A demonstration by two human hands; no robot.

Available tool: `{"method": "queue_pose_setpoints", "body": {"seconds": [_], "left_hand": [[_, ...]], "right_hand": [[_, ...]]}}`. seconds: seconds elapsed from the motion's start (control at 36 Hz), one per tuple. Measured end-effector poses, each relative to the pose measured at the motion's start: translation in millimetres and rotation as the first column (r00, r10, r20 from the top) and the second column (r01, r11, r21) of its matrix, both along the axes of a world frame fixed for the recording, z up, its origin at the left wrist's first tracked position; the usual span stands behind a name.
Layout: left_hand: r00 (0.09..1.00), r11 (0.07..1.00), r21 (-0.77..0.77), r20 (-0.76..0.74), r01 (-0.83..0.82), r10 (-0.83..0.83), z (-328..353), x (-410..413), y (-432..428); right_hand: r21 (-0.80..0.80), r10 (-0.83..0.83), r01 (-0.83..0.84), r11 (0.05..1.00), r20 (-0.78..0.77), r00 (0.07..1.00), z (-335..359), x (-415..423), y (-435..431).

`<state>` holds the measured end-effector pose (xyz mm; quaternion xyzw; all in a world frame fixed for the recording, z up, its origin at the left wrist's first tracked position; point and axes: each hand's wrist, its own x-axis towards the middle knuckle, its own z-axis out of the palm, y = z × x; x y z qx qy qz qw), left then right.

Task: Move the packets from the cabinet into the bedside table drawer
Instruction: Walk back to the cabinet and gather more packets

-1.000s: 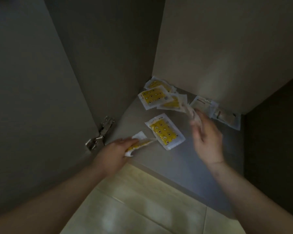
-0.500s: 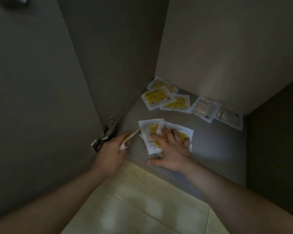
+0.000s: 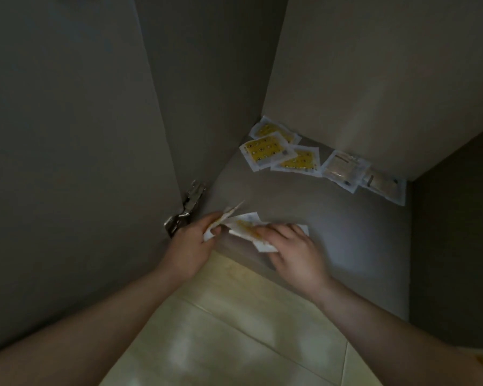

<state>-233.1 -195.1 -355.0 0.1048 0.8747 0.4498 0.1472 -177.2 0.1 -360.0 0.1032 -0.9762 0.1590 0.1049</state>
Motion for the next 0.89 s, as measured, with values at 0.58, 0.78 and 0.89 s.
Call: {"method": "queue_pose_setpoints", "body": {"seconds": [0.58, 0.78, 0.89], "left_hand": [[0.936, 0.979, -0.197, 0.351, 0.059, 0.014, 293.1, 94.6, -11.9], [0.935, 0.951, -0.263, 0.349, 0.163, -0.063, 414.6, 144.4, -47.4], [0.933, 0.966, -0.236, 0.359, 0.106, -0.015, 467.4, 170.5, -74.4]], "right_hand": [[-0.484, -0.29, 0.711, 0.51, 0.682, 0.672, 290.7, 81.6, -74.5], [-0.485, -0.157, 0.692, 0.535, 0.748, 0.645, 416.9, 119.9, -110.6], [-0.489, -0.059, 0.631, 0.602, 0.761, 0.646, 469.9, 137.6, -123.4]]}}
